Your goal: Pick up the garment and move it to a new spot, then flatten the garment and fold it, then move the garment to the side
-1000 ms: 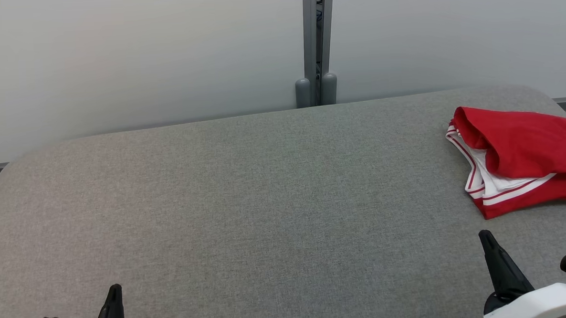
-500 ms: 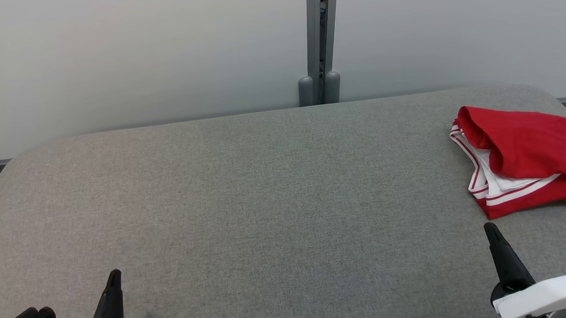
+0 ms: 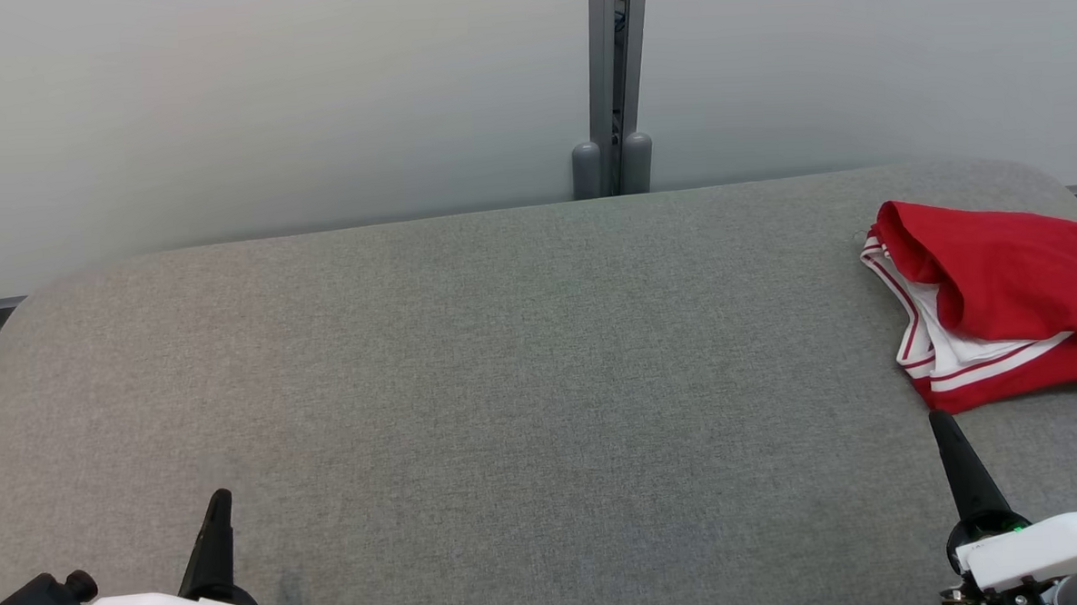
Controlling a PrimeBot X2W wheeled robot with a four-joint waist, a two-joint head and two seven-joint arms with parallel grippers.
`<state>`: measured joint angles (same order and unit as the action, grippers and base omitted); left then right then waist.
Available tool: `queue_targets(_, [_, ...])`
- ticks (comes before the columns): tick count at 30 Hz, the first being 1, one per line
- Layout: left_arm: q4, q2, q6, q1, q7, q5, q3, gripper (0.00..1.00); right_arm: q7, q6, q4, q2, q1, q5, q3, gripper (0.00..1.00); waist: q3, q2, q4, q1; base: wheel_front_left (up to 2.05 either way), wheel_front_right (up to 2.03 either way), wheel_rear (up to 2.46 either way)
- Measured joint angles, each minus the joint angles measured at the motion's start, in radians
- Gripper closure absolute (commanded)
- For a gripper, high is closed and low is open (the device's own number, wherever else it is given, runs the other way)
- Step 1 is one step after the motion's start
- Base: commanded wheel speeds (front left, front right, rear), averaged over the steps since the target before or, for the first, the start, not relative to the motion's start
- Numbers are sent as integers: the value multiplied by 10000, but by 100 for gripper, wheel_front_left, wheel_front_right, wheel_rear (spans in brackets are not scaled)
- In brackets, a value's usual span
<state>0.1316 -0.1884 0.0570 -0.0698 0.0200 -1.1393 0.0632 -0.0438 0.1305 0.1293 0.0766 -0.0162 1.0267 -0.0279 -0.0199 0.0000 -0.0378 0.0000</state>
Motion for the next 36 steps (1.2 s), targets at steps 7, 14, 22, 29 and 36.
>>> queue_targets(7, [163, 176, -284, 228, -174, -688, -224, 100, -63, 0, 163, -8, 165, 871, -82, 100, 26, 0, 42, 0, 0, 0, 0])
queue_targets(14, [297, 341, -487, 407, -301, -1250, -416, 100, -109, 0, 291, -19, 284, 1582, -167, 100, 48, 0, 79, 0, 0, 0, 0])
queue_targets(22, [441, 489, -725, 612, -464, -1860, -617, 100, -182, 0, 447, -33, 453, 2324, -244, 100, 73, 0, 120, 0, 0, 0, 0])
queue_targets(29, [554, 639, -922, 811, -577, -2368, -788, 100, -226, 0, 554, -50, 570, 2938, -307, 100, 96, 0, 157, 0, 0, 0, 0])
queue_targets(36, [663, 759, -1097, 992, -723, -2838, -947, 100, -282, 0, 681, -63, 687, 3515, -364, 100, 118, 0, 194, 0, 0, 0, 0])
